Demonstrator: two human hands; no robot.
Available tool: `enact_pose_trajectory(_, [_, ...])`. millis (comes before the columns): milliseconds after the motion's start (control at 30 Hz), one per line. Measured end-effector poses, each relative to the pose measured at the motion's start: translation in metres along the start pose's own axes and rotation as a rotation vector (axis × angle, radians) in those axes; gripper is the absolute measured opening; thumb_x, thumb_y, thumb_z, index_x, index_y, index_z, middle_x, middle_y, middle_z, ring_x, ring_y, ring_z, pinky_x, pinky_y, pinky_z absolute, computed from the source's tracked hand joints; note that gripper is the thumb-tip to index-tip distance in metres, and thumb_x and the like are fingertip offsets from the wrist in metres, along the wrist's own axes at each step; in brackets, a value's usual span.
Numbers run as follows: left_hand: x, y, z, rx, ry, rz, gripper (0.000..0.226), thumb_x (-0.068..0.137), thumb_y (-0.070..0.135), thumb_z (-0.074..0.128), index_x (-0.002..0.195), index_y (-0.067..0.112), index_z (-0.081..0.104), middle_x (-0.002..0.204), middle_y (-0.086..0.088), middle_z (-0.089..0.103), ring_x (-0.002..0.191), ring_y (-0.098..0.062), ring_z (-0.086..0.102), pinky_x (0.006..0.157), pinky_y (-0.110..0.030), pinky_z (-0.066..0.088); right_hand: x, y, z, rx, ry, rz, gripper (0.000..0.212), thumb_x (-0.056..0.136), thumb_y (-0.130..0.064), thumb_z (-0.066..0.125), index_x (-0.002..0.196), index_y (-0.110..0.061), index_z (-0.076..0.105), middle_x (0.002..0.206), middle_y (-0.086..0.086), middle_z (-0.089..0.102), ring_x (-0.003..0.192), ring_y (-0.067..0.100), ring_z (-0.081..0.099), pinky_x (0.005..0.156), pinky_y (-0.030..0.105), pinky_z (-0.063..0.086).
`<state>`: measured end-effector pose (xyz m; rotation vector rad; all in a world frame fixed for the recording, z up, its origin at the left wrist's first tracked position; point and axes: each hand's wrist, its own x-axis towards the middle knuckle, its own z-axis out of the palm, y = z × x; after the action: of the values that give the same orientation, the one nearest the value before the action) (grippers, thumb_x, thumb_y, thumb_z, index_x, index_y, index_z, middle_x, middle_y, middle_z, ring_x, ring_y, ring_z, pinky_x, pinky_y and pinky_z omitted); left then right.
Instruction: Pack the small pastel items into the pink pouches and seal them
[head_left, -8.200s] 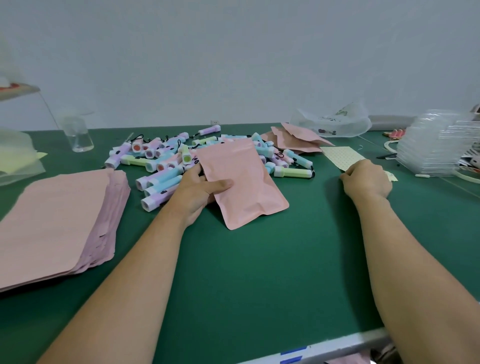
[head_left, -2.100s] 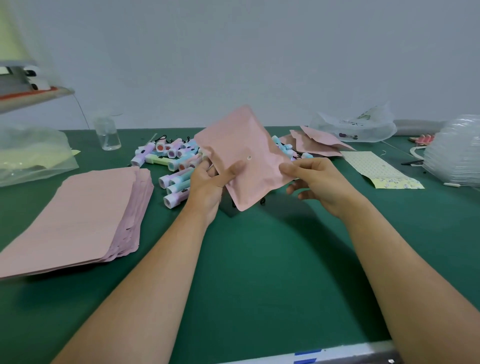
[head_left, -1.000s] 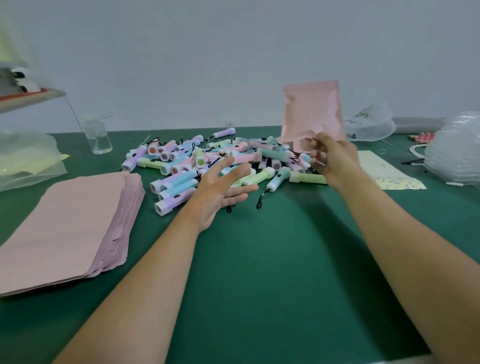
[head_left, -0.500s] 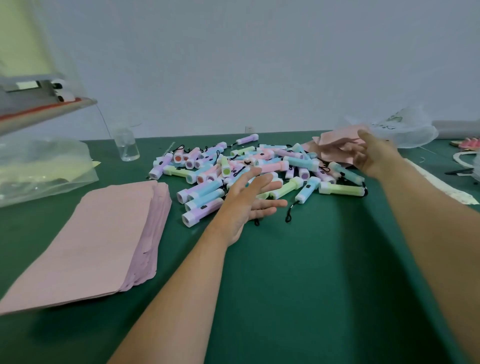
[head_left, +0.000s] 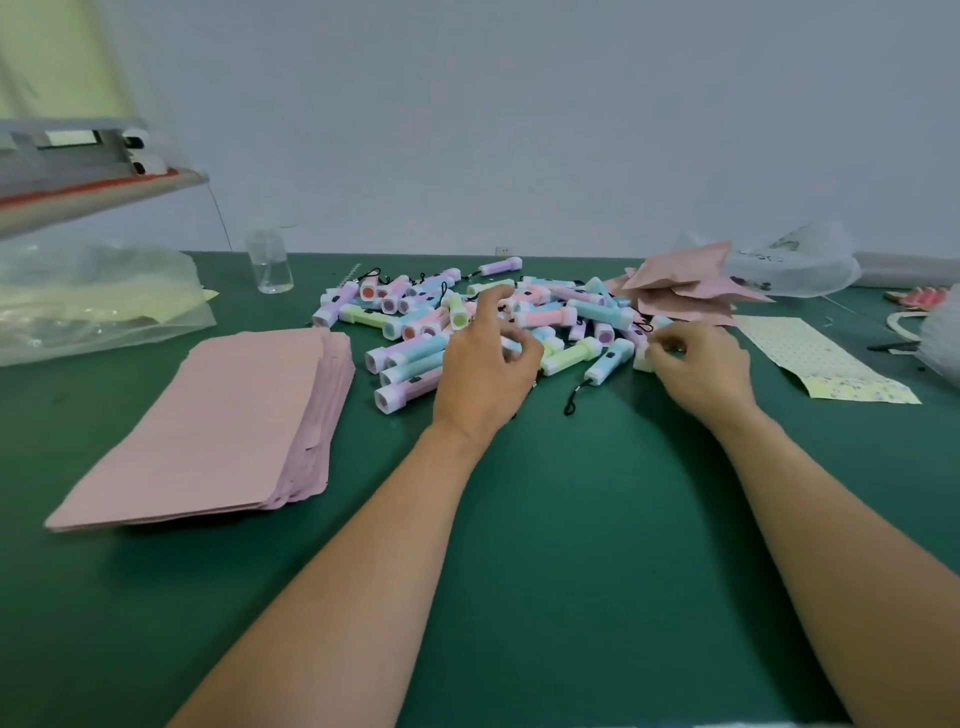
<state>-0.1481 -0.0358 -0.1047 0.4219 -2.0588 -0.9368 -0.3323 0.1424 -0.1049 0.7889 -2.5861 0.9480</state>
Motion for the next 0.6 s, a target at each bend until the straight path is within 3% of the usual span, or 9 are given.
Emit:
enact_pose_trajectory(100, [0.007,0.014,-0.012,0.491,0.095,0.1,0.07,0.096,0.04,0.062,0.156,0.015,0.034,0.133,-0.006,0.061,0.119,-0.028,0.061,0.099,-0.046,0.051,-0.015,0.009,0.001,-0.081,-0.122,0.033,0.04,0.09,-0.016,0.059,0.129,-0.024,0.067,0.132,0.005,0.061,0.122,0.033,0.054,0.102,0.048,0.043])
enact_pose_trajectory(167, [0.022,0.023,-0.04,0.743,0.056,-0.136,0.096,0.093,0.058,0.062,0.163,0.01,0.018,0.161,-0.019,0.036,0.152,-0.039,0.032,0.122,-0.06,0.024,-0.022,0.011,0.0,-0.051,-0.15,0.059,0.049,0.091,-0.013,0.056,0.138,-0.024,0.06,0.143,0.009,0.053,0.131,0.034,0.048,0.107,0.05,0.043])
enact_pose_trajectory(233, [0.038,0.023,-0.082,0.749,0.02,-0.408,0.112,0.092,0.063,0.065,0.166,0.008,0.003,0.171,-0.025,0.014,0.16,-0.043,0.009,0.122,-0.071,0.003,-0.026,0.011,0.0,-0.097,-0.148,0.054,0.051,0.093,-0.012,0.053,0.142,-0.023,0.056,0.146,0.012,0.05,0.133,0.035,0.044,0.108,0.049,0.041])
enact_pose_trajectory(300, [0.044,0.016,-0.127,0.568,-0.005,-0.602,0.116,0.091,0.054,0.075,0.166,0.006,0.002,0.172,-0.024,0.015,0.159,-0.044,0.013,0.124,-0.072,0.008,-0.028,0.008,-0.002,-0.135,-0.146,0.071,0.05,0.094,-0.011,0.051,0.142,-0.023,0.056,0.14,0.013,0.056,0.129,0.037,0.048,0.105,0.049,0.043])
enact_pose_trajectory(367, [0.035,0.013,-0.16,0.531,-0.097,-0.683,0.114,0.085,0.048,0.085,0.163,0.001,0.016,0.168,-0.024,0.028,0.153,-0.047,0.028,0.122,-0.062,0.027,-0.027,0.005,-0.005,-0.132,-0.152,0.108,0.049,0.094,-0.01,0.051,0.14,-0.026,0.058,0.134,0.011,0.062,0.126,0.036,0.051,0.105,0.048,0.043])
enact_pose_trajectory(433, [0.021,0.015,-0.173,0.6,-0.215,-0.729,0.107,0.08,0.04,0.091,0.158,-0.001,0.03,0.164,-0.024,0.036,0.147,-0.046,0.038,0.106,-0.053,0.04,-0.026,0.002,-0.006,-0.142,-0.15,0.119,0.048,0.095,-0.01,0.051,0.14,-0.027,0.059,0.132,0.01,0.064,0.126,0.035,0.052,0.104,0.047,0.043])
enact_pose_trajectory(500, [0.013,0.014,-0.172,0.707,-0.351,-0.763,0.094,0.079,0.029,0.093,0.152,-0.001,0.041,0.159,-0.021,0.044,0.137,-0.043,0.047,0.091,-0.046,0.039,-0.027,0.002,-0.005,-0.148,-0.138,0.104,0.047,0.097,-0.011,0.051,0.14,-0.027,0.06,0.131,0.011,0.065,0.125,0.036,0.054,0.104,0.047,0.045])
enact_pose_trajectory(600, [0.013,0.01,-0.17,0.77,-0.42,-0.764,0.078,0.079,0.01,0.09,0.143,-0.002,0.047,0.149,-0.023,0.05,0.115,-0.041,0.051,0.086,-0.045,0.042,-0.028,0.003,-0.006,-0.098,-0.121,0.101,0.042,0.099,-0.012,0.053,0.137,-0.026,0.062,0.129,0.011,0.067,0.118,0.036,0.059,0.1,0.047,0.05])
